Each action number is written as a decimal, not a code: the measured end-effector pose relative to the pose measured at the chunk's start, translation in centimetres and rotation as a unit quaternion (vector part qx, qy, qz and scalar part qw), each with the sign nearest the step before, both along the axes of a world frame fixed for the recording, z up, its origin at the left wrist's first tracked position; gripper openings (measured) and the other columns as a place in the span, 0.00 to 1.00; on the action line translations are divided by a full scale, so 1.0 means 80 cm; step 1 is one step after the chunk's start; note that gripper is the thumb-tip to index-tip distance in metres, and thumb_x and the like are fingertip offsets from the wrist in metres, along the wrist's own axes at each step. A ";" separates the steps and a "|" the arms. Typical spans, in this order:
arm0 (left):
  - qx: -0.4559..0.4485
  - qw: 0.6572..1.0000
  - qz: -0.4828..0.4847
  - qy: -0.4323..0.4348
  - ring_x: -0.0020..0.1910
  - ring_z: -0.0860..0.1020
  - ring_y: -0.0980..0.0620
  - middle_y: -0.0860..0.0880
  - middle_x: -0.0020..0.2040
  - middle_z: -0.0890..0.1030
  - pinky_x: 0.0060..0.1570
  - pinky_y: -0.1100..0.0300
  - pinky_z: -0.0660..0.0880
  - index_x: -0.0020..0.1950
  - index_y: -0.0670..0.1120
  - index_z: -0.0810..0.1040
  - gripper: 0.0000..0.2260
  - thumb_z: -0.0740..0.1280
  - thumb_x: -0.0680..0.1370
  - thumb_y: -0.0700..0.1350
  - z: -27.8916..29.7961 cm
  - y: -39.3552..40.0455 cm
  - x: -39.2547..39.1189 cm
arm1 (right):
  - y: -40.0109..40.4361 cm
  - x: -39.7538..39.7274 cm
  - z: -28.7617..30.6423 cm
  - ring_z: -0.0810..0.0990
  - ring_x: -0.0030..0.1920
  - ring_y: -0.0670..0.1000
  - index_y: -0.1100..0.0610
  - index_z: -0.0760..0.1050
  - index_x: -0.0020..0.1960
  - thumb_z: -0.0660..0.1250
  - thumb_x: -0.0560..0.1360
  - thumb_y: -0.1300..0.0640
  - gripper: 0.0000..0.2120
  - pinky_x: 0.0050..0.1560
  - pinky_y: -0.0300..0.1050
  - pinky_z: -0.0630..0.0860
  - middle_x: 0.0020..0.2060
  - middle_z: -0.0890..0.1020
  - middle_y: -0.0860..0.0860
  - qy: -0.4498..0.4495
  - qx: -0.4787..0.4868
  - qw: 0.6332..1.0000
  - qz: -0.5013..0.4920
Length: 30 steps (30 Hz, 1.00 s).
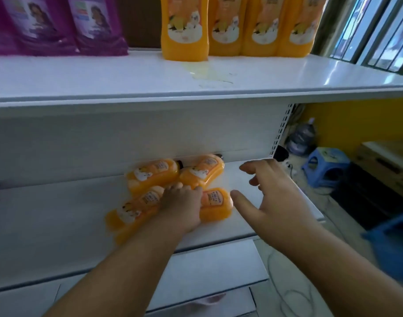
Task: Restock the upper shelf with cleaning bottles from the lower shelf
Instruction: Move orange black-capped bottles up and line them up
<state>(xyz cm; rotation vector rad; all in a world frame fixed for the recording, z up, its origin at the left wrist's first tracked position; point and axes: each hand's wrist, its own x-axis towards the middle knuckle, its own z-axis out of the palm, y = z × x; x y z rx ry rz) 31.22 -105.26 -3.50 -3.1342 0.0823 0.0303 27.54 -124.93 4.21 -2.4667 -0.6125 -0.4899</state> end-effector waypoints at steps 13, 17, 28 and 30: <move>-0.393 0.894 0.198 -0.088 0.42 0.75 0.62 0.65 0.48 0.74 0.36 0.63 0.71 0.56 0.63 0.66 0.35 0.68 0.55 0.75 0.004 -0.001 -0.080 | -0.023 0.069 -0.028 0.72 0.48 0.30 0.44 0.71 0.59 0.61 0.72 0.39 0.19 0.38 0.27 0.64 0.50 0.71 0.37 0.059 0.106 0.992 0.019; -0.541 0.781 0.241 -0.196 0.43 0.81 0.62 0.61 0.49 0.79 0.37 0.62 0.74 0.54 0.62 0.71 0.36 0.68 0.52 0.78 0.030 -0.003 -0.129 | 0.019 0.116 -0.062 0.76 0.46 0.39 0.45 0.71 0.62 0.66 0.76 0.45 0.16 0.42 0.34 0.71 0.56 0.75 0.44 0.119 0.074 0.988 0.072; -0.693 0.583 0.345 -0.246 0.48 0.85 0.53 0.53 0.49 0.86 0.47 0.54 0.79 0.57 0.54 0.79 0.29 0.68 0.62 0.68 0.037 -0.045 -0.177 | 0.113 0.174 -0.139 0.43 0.77 0.66 0.46 0.59 0.77 0.54 0.80 0.39 0.27 0.70 0.66 0.58 0.78 0.55 0.54 0.177 -0.180 0.962 0.099; -0.711 0.559 0.348 -0.247 0.49 0.85 0.47 0.48 0.49 0.87 0.52 0.44 0.78 0.56 0.52 0.81 0.29 0.73 0.60 0.65 0.032 -0.045 -0.183 | 0.098 0.165 -0.144 0.51 0.75 0.64 0.50 0.70 0.69 0.55 0.80 0.41 0.22 0.67 0.64 0.66 0.74 0.63 0.55 0.145 -0.140 0.973 0.110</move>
